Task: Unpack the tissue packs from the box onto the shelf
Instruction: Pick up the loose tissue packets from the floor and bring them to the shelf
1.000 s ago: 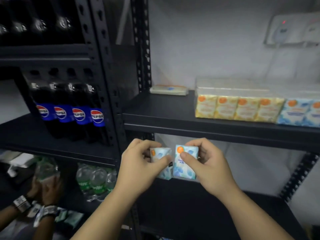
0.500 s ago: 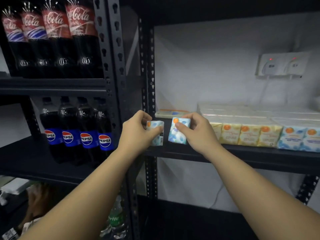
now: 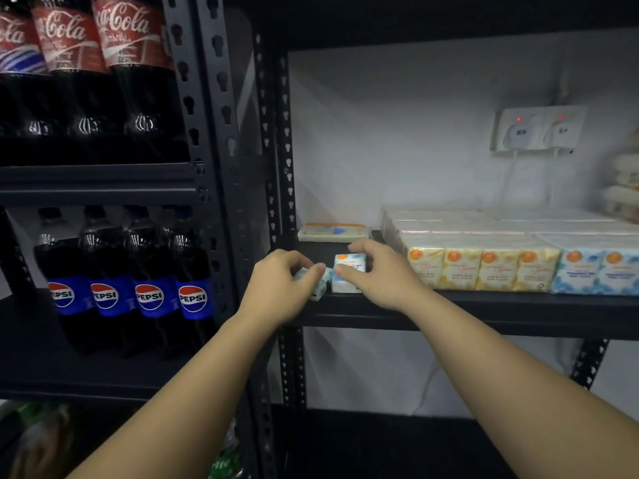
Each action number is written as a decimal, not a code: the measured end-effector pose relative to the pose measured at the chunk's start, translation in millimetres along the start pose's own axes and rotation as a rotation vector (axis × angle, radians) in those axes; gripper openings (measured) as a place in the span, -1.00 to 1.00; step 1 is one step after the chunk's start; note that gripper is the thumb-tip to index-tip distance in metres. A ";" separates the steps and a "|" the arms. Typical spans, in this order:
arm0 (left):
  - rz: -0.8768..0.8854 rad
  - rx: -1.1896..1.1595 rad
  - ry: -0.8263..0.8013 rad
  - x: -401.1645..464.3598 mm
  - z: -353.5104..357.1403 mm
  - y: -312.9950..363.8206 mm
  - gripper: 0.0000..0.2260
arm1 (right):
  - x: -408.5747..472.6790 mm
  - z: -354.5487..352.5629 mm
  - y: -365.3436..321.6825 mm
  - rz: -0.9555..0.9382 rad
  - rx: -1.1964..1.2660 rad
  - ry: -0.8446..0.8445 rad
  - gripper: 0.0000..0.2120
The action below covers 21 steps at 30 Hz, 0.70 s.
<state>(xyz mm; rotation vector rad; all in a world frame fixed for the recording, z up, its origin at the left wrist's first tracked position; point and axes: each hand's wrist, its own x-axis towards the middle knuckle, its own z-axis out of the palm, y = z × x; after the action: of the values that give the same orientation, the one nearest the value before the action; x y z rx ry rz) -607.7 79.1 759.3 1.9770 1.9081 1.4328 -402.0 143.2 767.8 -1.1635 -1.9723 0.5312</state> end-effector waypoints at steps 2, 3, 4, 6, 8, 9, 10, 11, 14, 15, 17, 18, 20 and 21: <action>0.097 -0.021 -0.069 -10.2 -5.6 -6.0 -0.64 | -2.7 -1.7 0.1 -0.012 -0.034 -0.048 -0.37; 0.138 -0.008 -0.107 -13.8 -6.9 -9.3 -0.62 | -3.8 -2.8 -0.5 -0.017 -0.047 -0.064 -0.32; 0.172 0.016 -0.131 -16.3 -7.1 -11.9 -0.63 | -4.9 -3.8 -1.2 -0.025 -0.064 -0.075 -0.25; 0.205 0.061 -0.131 -18.3 -5.1 -14.6 -0.64 | -7.3 -4.1 -1.7 -0.044 -0.102 -0.079 -0.19; 0.214 0.089 -0.115 -17.0 -2.5 -14.6 -0.62 | -9.0 -2.7 -1.7 -0.074 -0.135 -0.072 -0.24; 0.218 0.098 -0.113 -15.4 -1.4 -14.2 -0.61 | -9.3 -1.9 -1.7 -0.089 -0.151 -0.073 -0.28; 0.224 0.107 -0.113 -13.6 -0.9 -13.9 -0.61 | -9.1 -1.3 -2.2 -0.100 -0.164 -0.079 -0.33; 0.227 0.114 -0.116 -11.3 -0.7 -13.5 -0.61 | -8.7 -0.9 -2.9 -0.106 -0.174 -0.090 -0.37; 0.225 0.122 -0.136 -5.4 -1.5 -12.5 -0.61 | -8.3 -1.3 -5.3 -0.106 -0.199 -0.118 -0.39; 0.219 0.117 -0.148 -3.5 -1.7 -12.7 -0.61 | -9.0 -2.0 -6.0 -0.104 -0.206 -0.123 -0.37; 0.207 0.103 -0.171 -1.0 -2.1 -13.7 -0.61 | -9.9 -2.6 -7.5 -0.105 -0.220 -0.135 -0.35; 0.203 0.099 -0.179 -0.4 -3.0 -14.1 -0.61 | -9.7 -3.0 -8.7 -0.110 -0.225 -0.147 -0.35; 0.205 0.087 -0.186 1.1 -6.1 -13.0 -0.58 | -9.7 -4.7 -12.7 -0.130 -0.226 -0.182 -0.33; 0.219 0.074 -0.176 1.7 -7.9 -11.1 -0.56 | -9.7 -6.9 -14.6 -0.149 -0.231 -0.190 -0.29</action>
<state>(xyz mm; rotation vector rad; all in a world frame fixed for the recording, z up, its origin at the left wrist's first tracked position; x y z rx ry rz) -621.4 78.9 758.1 2.3223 1.7409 1.1961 -401.8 127.3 778.0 -1.1257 -2.3116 0.3540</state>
